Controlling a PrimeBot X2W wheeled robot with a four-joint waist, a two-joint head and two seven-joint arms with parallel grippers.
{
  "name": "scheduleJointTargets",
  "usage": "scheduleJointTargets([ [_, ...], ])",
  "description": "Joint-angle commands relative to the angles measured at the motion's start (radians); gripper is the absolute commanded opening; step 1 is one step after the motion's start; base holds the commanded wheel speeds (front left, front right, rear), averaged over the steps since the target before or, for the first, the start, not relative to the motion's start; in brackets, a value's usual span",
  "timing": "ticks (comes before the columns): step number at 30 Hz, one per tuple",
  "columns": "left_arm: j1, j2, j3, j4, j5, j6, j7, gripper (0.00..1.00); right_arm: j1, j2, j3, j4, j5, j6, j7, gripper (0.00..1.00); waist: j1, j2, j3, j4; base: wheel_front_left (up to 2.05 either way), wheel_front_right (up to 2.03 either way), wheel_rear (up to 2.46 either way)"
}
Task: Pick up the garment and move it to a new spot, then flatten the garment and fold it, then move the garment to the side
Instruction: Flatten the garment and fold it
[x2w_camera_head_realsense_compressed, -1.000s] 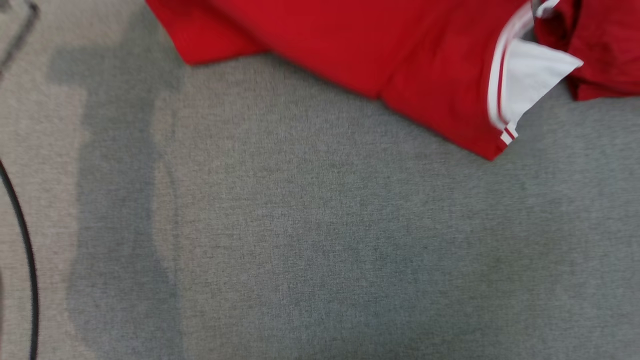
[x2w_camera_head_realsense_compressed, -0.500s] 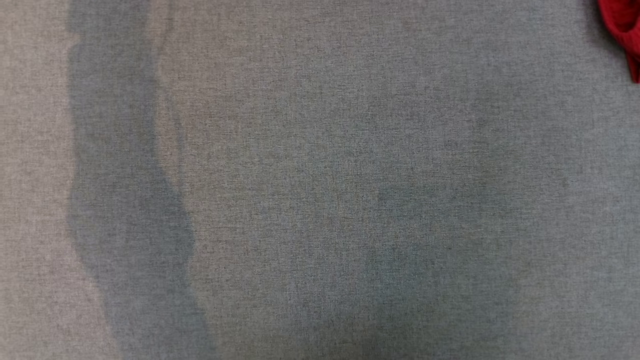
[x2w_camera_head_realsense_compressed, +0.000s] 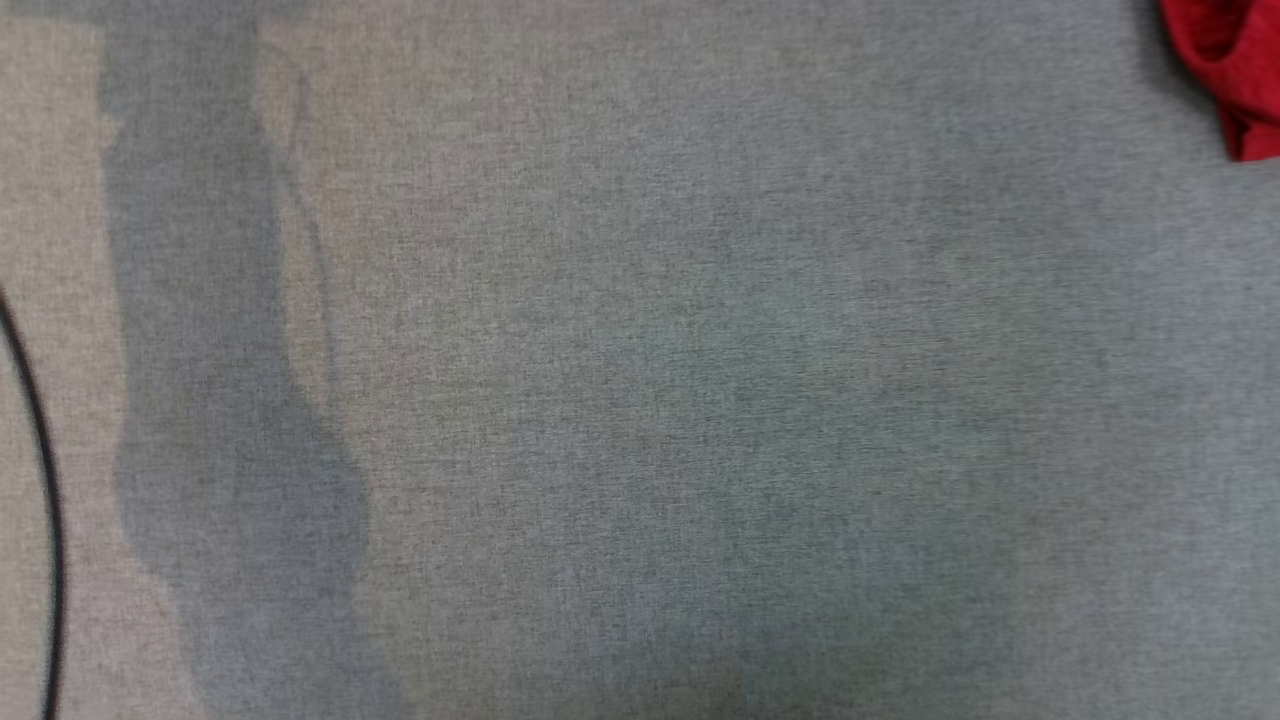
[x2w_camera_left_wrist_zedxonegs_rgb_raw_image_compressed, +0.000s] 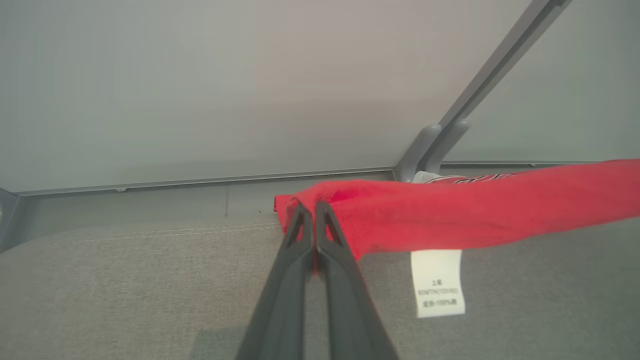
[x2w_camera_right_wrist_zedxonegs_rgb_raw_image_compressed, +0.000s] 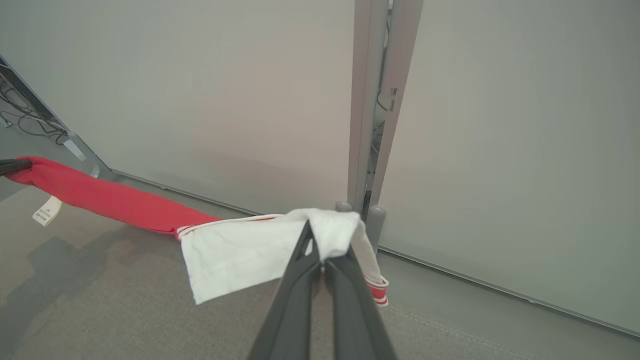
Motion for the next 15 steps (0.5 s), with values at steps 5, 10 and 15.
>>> scheduleJointTargets([
  [5, 0.19, 0.067, -0.093, -0.115, -0.129, 0.0, 0.031, 0.0, 0.211, -0.1, 0.096, -0.141, 0.083, 0.0, -0.079, 0.0, 0.0, 0.0, -0.09, -0.023, 0.0, 0.0, 0.0],
  [10, 0.374, 0.145, -0.168, -0.211, -0.257, 0.0, 0.087, 0.0, 0.41, -0.176, 0.149, -0.237, 0.169, 0.0, -0.129, 0.0, 0.0, 0.0, -0.197, -0.036, 0.0, 0.0, 0.0],
  [15, 0.549, 0.204, -0.231, -0.285, -0.339, 0.0, 0.118, 0.0, 0.586, -0.217, 0.191, -0.313, 0.242, 0.0, -0.151, 0.0, 0.0, 0.0, -0.299, -0.038, 0.0, 0.0, 0.0],
])
